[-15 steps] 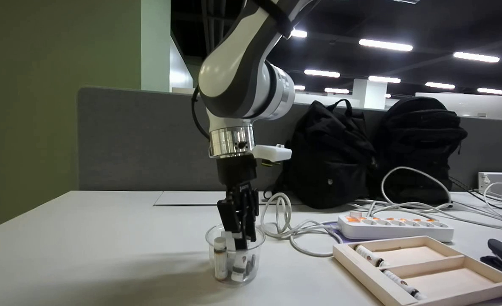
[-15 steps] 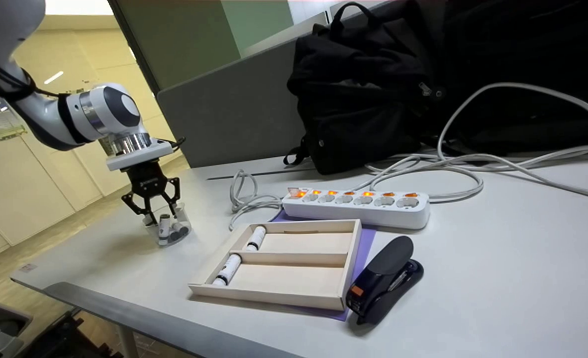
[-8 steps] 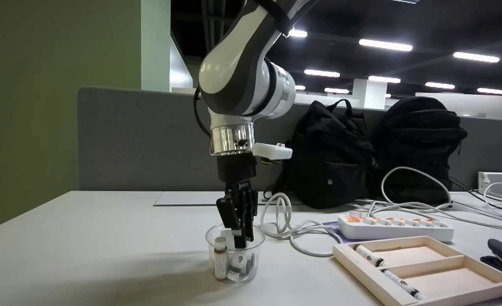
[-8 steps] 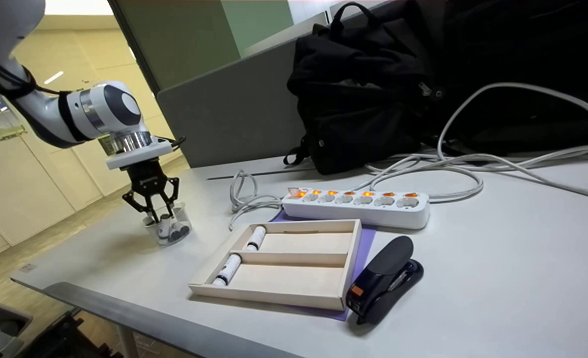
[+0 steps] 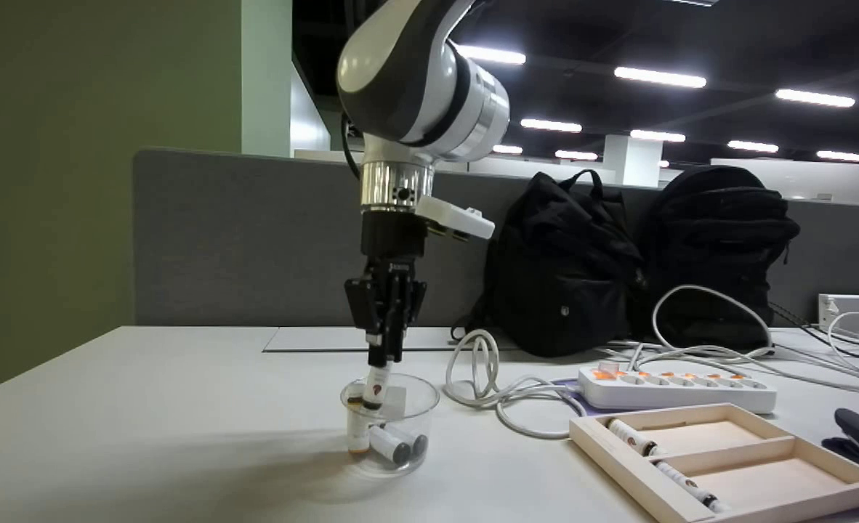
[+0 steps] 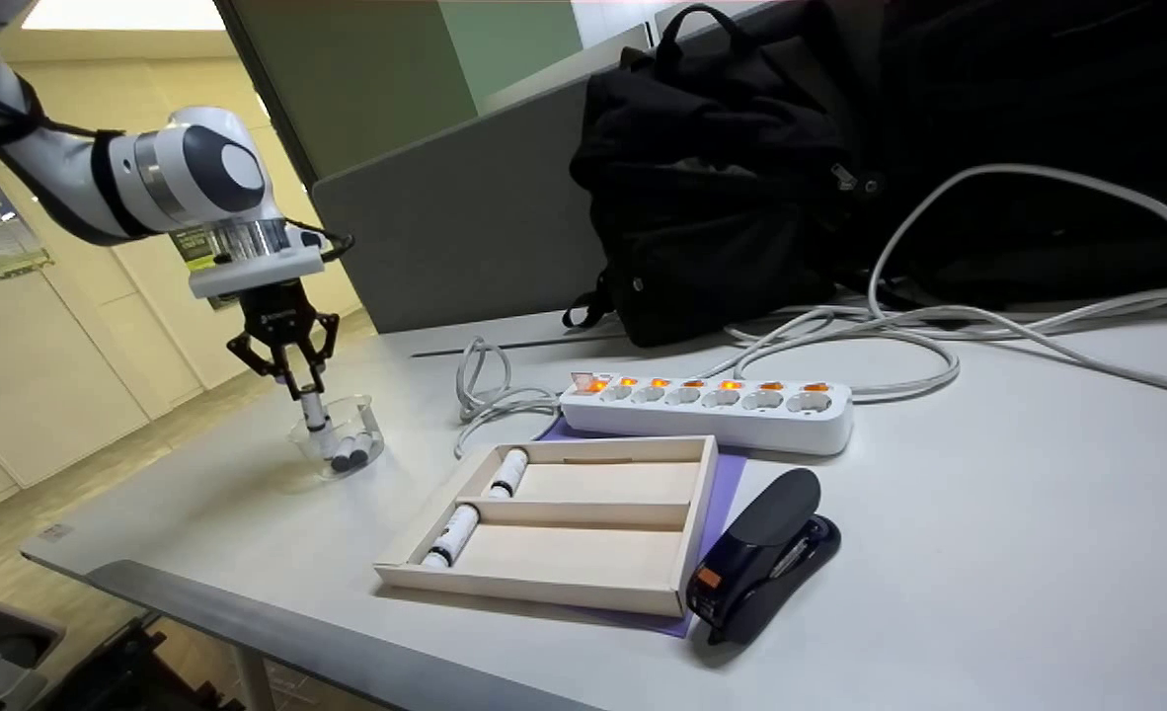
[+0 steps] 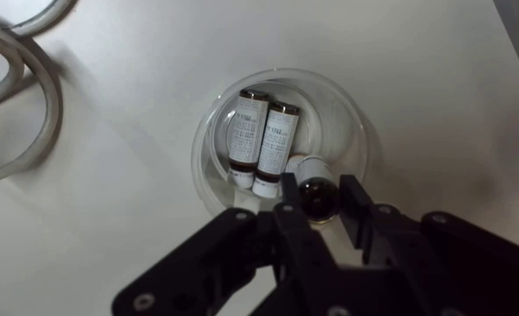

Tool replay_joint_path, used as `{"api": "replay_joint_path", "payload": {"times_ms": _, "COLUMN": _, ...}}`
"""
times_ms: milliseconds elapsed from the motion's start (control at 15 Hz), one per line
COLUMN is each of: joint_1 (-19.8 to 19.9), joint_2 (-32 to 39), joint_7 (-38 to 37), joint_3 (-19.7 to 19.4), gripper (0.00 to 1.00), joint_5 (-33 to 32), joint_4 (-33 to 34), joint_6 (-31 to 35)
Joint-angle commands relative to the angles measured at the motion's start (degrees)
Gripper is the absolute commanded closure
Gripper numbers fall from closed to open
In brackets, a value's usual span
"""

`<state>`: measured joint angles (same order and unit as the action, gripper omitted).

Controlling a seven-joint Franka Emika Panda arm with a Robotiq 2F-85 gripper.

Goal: Take a bottle from the bowl and put it in the bottom compartment of the box

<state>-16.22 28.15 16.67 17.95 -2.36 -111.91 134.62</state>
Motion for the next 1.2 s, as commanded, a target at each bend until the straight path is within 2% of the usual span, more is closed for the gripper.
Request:
{"api": "replay_joint_path", "payload": {"times_ms": 0, "joint_1": 1.15, "joint_2": -5.94, "joint_7": -1.29, "joint_3": 1.04, "gripper": 0.93, "joint_5": 3.16, "joint_4": -1.05, "joint_6": -2.24}}
{"api": "replay_joint_path", "payload": {"times_ms": 133, "joint_1": 0.75, "joint_2": -9.71, "joint_7": -4.40, "joint_3": -0.30, "gripper": 0.93, "joint_5": 3.15, "joint_4": -1.60, "joint_6": -6.32}}
{"api": "replay_joint_path", "payload": {"times_ms": 400, "joint_1": 0.48, "joint_2": -16.03, "joint_7": -12.23, "joint_3": -4.45, "gripper": 0.93, "joint_5": -2.38, "joint_4": -3.79, "joint_6": -13.79}}
{"api": "replay_joint_path", "payload": {"times_ms": 733, "joint_1": 2.19, "joint_2": -20.33, "joint_7": -18.21, "joint_3": -8.66, "gripper": 0.93, "joint_5": -13.65, "joint_4": -6.17, "joint_6": -22.68}}
{"api": "replay_joint_path", "payload": {"times_ms": 933, "joint_1": 3.32, "joint_2": -19.61, "joint_7": -23.24, "joint_3": -10.50, "gripper": 0.93, "joint_5": -21.90, "joint_4": -7.36, "joint_6": -23.91}}
{"api": "replay_joint_path", "payload": {"times_ms": 1000, "joint_1": 3.67, "joint_2": -18.81, "joint_7": -18.16, "joint_3": -9.30, "gripper": 0.93, "joint_5": -18.10, "joint_4": -5.74, "joint_6": -23.58}}
{"api": "replay_joint_path", "payload": {"times_ms": 1067, "joint_1": 4.01, "joint_2": -18.61, "joint_7": -18.36, "joint_3": -9.58, "gripper": 0.72, "joint_5": -18.71, "joint_4": -6.07, "joint_6": -23.40}}
{"api": "replay_joint_path", "payload": {"times_ms": 1133, "joint_1": 4.14, "joint_2": -18.42, "joint_7": -18.03, "joint_3": -9.58, "gripper": 0.72, "joint_5": -18.60, "joint_4": -6.06, "joint_6": -23.29}}
